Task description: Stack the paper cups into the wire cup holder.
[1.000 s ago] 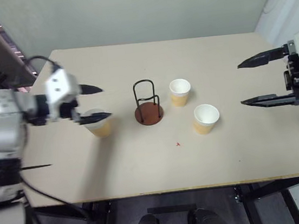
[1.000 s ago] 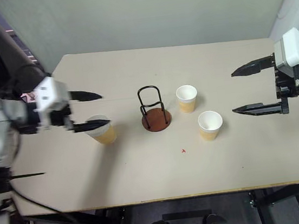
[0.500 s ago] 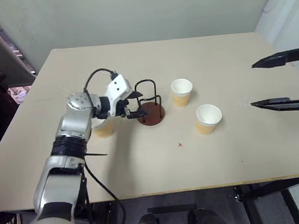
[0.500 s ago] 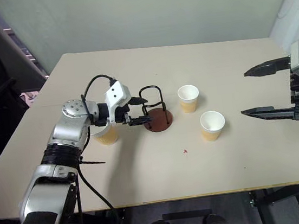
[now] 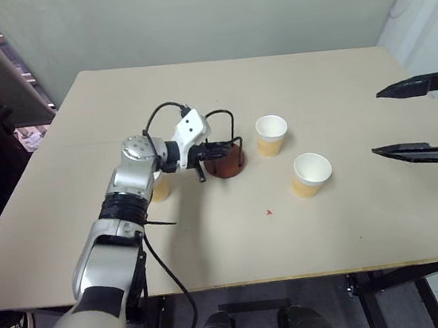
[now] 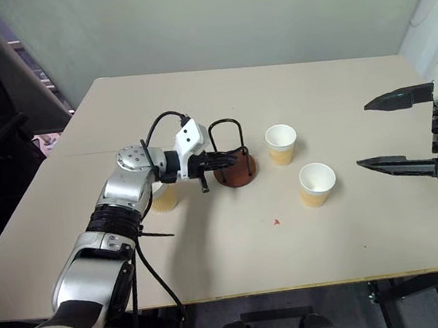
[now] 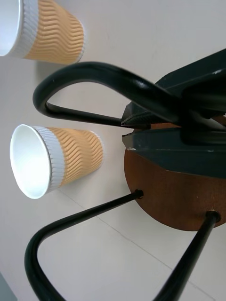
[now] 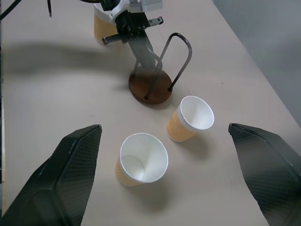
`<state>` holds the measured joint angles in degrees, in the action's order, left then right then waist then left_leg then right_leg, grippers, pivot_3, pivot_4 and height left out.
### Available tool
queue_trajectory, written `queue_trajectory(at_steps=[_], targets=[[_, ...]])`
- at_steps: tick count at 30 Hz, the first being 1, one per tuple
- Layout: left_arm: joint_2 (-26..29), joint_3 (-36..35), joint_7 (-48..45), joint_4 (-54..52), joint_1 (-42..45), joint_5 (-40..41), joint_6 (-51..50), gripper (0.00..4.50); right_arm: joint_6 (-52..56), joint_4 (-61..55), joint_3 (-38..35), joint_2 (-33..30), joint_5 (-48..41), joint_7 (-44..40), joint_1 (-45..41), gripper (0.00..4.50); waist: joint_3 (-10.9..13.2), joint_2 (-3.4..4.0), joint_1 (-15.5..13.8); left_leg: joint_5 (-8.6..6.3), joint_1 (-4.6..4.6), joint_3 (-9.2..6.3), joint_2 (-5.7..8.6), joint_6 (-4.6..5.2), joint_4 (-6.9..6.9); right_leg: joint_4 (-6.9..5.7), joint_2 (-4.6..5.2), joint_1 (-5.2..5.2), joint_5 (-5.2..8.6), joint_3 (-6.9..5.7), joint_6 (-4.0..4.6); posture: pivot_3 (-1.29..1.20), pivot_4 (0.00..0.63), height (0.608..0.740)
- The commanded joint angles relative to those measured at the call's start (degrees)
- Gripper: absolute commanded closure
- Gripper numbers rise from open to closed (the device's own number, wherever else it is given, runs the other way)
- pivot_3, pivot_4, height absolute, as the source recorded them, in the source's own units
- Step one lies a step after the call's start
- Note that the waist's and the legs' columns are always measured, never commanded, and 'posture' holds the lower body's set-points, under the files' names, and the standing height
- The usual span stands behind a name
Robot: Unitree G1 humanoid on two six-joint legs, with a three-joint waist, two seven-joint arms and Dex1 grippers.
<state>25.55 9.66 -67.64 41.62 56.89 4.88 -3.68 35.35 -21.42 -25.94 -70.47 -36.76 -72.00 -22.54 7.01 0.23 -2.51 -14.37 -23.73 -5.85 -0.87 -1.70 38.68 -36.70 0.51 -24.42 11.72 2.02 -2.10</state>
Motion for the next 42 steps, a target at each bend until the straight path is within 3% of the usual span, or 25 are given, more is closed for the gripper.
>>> queue_trajectory(at_steps=[1,6,9,12,17,21,28,32,41,42], targets=[[0.5,-0.7,-3.9,-7.0,-0.4,2.6,-2.3,4.47,-0.6,-1.2,-2.4,-0.9,-0.6,0.9,-0.2,0.00,0.0,0.00,0.0,-0.01,-0.02,0.00,0.02,0.02,0.01,0.01,0.02,0.00,0.01,0.00,-0.02,0.00,0.150,0.740],[3.0,1.1,-8.3,-28.1,-8.2,7.1,-13.7,4.47,-0.1,-2.2,-3.0,-1.0,-1.5,0.7,0.6,0.00,0.0,0.00,0.0,-0.06,-0.08,0.11,0.10,0.07,0.04,0.11,0.04,-0.02,0.06,0.01,-0.10,0.00,0.150,0.740],[3.5,2.5,-6.5,-43.6,-14.4,10.6,-22.4,4.47,2.0,-5.8,-2.9,0.3,-4.0,1.5,2.3,0.00,0.0,0.01,0.0,-0.09,-0.08,0.22,0.15,0.11,0.07,0.14,-0.07,0.00,0.10,0.02,-0.16,0.00,0.150,0.740],[3.8,3.0,-4.0,-50.9,-18.2,12.2,-27.1,4.47,3.9,-11.5,-1.9,1.3,-5.3,2.0,7.6,0.00,0.0,0.01,-0.1,-0.12,-0.08,0.25,0.16,0.15,0.15,0.18,-0.07,0.06,0.12,0.02,-0.20,0.00,0.150,0.740],[2.3,4.7,1.2,-54.9,-20.8,12.4,-30.7,4.47,3.9,-15.8,0.6,2.8,-3.3,5.7,13.0,0.00,0.0,0.07,0.0,-0.15,0.33,0.24,0.12,0.21,0.26,0.08,0.16,0.44,0.12,0.14,-0.16,0.00,0.150,0.740],[3.3,6.6,2.4,-53.9,-21.6,10.2,-28.3,4.47,3.7,-15.4,0.8,2.5,-3.7,6.3,12.7,0.00,0.0,0.06,0.3,-0.52,0.89,0.31,0.12,0.89,0.24,0.12,0.17,0.93,0.19,0.29,-0.07,0.00,0.150,0.740],[2.9,9.5,4.5,-50.9,-21.9,7.4,-26.6,4.47,2.7,-14.0,1.6,1.8,-2.5,6.4,12.3,0.00,0.0,0.07,0.4,-0.51,0.90,0.37,0.14,0.90,0.24,0.12,0.09,0.94,0.34,0.54,0.27,0.00,0.150,0.740],[2.6,9.5,5.5,-50.5,-22.0,7.3,-27.3,3.38,2.5,-13.8,1.6,1.7,-2.2,6.3,12.5,0.00,0.0,0.07,0.4,-0.49,0.90,0.50,0.15,0.86,0.25,0.26,-0.04,0.90,0.15,0.87,-0.17,0.00,0.150,0.740],[5.3,7.7,3.6,-54.3,-23.5,10.2,-29.6,0.17,1.3,-12.1,5.4,1.6,-0.9,6.2,10.2,0.00,0.0,0.07,0.4,-0.63,0.82,0.77,0.15,0.60,0.24,0.65,-0.07,0.82,0.17,1.25,-0.50,0.00,0.150,0.740],[6.7,6.2,2.9,-55.3,-24.2,11.2,-29.6,0.17,0.8,-11.5,6.6,1.6,-0.3,6.1,9.6,0.00,0.0,0.07,0.4,-0.67,0.81,0.78,0.15,0.60,0.24,0.66,-0.06,0.81,0.16,1.26,-0.52,0.00,0.150,0.740]])
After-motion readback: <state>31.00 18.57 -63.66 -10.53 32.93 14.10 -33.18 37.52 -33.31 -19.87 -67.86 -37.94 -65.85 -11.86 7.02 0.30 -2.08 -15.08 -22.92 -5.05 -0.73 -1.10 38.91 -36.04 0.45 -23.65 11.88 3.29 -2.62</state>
